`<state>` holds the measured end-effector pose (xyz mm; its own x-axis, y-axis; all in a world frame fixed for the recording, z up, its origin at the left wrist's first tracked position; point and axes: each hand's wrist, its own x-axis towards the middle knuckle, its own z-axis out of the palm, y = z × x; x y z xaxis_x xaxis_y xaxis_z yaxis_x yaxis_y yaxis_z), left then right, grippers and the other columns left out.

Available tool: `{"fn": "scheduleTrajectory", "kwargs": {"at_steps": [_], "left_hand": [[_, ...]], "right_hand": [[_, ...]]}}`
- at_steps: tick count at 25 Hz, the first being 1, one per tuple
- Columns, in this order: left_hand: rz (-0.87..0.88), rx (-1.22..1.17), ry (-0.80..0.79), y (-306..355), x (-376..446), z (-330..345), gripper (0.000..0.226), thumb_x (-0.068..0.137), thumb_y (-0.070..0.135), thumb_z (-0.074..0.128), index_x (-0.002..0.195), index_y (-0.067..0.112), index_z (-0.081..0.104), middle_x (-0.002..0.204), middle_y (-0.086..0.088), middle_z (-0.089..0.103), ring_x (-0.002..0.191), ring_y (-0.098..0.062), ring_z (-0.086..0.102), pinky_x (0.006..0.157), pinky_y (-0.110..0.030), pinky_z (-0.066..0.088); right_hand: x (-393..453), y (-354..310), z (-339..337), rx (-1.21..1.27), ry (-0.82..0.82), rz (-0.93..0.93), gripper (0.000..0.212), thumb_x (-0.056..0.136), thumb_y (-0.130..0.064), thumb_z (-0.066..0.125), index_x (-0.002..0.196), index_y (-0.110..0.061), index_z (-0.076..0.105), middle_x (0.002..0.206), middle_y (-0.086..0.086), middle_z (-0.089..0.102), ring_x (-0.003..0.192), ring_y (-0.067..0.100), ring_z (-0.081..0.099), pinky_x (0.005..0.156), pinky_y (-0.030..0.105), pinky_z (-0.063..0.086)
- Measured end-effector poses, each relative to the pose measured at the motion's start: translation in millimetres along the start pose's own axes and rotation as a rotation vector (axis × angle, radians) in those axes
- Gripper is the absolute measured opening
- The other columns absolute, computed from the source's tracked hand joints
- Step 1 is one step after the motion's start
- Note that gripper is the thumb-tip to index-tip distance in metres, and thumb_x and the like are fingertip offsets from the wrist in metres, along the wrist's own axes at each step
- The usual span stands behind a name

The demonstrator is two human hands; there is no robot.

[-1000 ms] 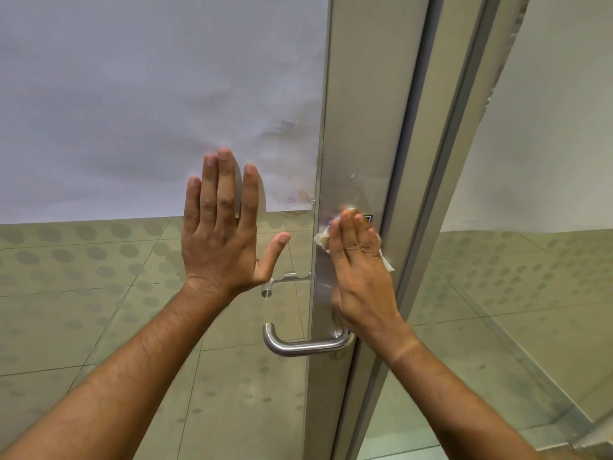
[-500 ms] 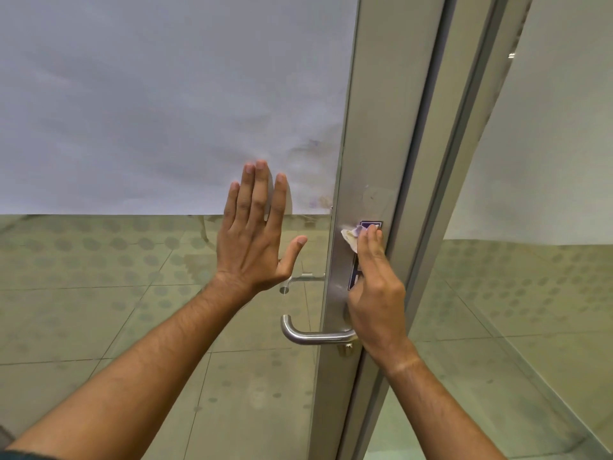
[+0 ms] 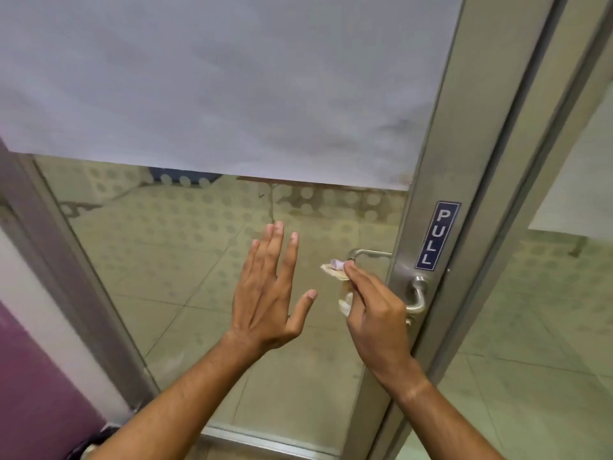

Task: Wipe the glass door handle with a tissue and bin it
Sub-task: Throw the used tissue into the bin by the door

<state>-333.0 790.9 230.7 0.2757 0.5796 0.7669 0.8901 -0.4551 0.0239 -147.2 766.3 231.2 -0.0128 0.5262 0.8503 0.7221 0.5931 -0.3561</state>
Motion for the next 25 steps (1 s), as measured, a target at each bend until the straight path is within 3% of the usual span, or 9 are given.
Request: {"fn": "scheduleTrajectory", "kwargs": {"at_steps": [5,9,16,22,25], "left_hand": [[-0.171,0.084,-0.134,-36,-90,-36,0.084,0.093,0.05,0.046,0.157,0.001,0.022,0.166,-0.022,0.011,0.156,-0.032,0.006,0.127,-0.045,0.005],[-0.293,0.14,-0.222,-69,-157,-67,0.083,0.094,0.05,0.045,0.157,0.001,0.021,0.165,-0.022,0.012,0.155,-0.033,0.007,0.126,-0.048,0.008],[-0.549,0.177,-0.353,-139,-270,-124,0.084,0.095,0.051,0.045,0.159,0.004,0.017,0.167,-0.018,0.008,0.156,-0.029,0.005,0.126,-0.041,0.003],[-0.678,0.153,-0.435,-211,-336,-155,0.085,0.094,0.056,0.038,0.16,0.01,0.012,0.167,-0.015,0.004,0.156,-0.025,-0.004,0.126,-0.039,-0.001],[-0.717,0.144,-0.459,-238,-358,-162,0.086,0.092,0.056,0.04,0.161,0.011,0.013,0.167,-0.013,0.003,0.156,-0.025,-0.003,0.126,-0.04,0.001]], "right_hand": [[-41,-49,56,0.142,-0.264,-0.105,0.049,0.073,0.021,0.063,0.116,-0.003,0.069,0.115,0.008,0.071,0.109,0.021,0.067,0.091,0.035,0.054],[-65,-97,101,0.24,-0.392,-0.199,0.042,0.075,0.016,0.068,0.111,-0.006,0.071,0.111,0.005,0.073,0.105,0.02,0.069,0.084,0.034,0.057],[-107,-192,193,0.355,-0.606,-0.157,0.018,0.083,-0.002,0.073,0.1,-0.007,0.074,0.087,0.006,0.073,0.071,0.025,0.069,0.062,0.032,0.055],[-142,-267,275,0.37,-0.792,-0.223,0.016,0.086,-0.007,0.07,0.102,-0.007,0.073,0.093,0.008,0.074,0.078,0.028,0.071,0.065,0.036,0.058],[-156,-290,305,0.341,-0.857,-0.315,0.029,0.081,0.001,0.071,0.109,-0.007,0.072,0.1,0.008,0.073,0.086,0.028,0.071,0.066,0.038,0.059]]}}
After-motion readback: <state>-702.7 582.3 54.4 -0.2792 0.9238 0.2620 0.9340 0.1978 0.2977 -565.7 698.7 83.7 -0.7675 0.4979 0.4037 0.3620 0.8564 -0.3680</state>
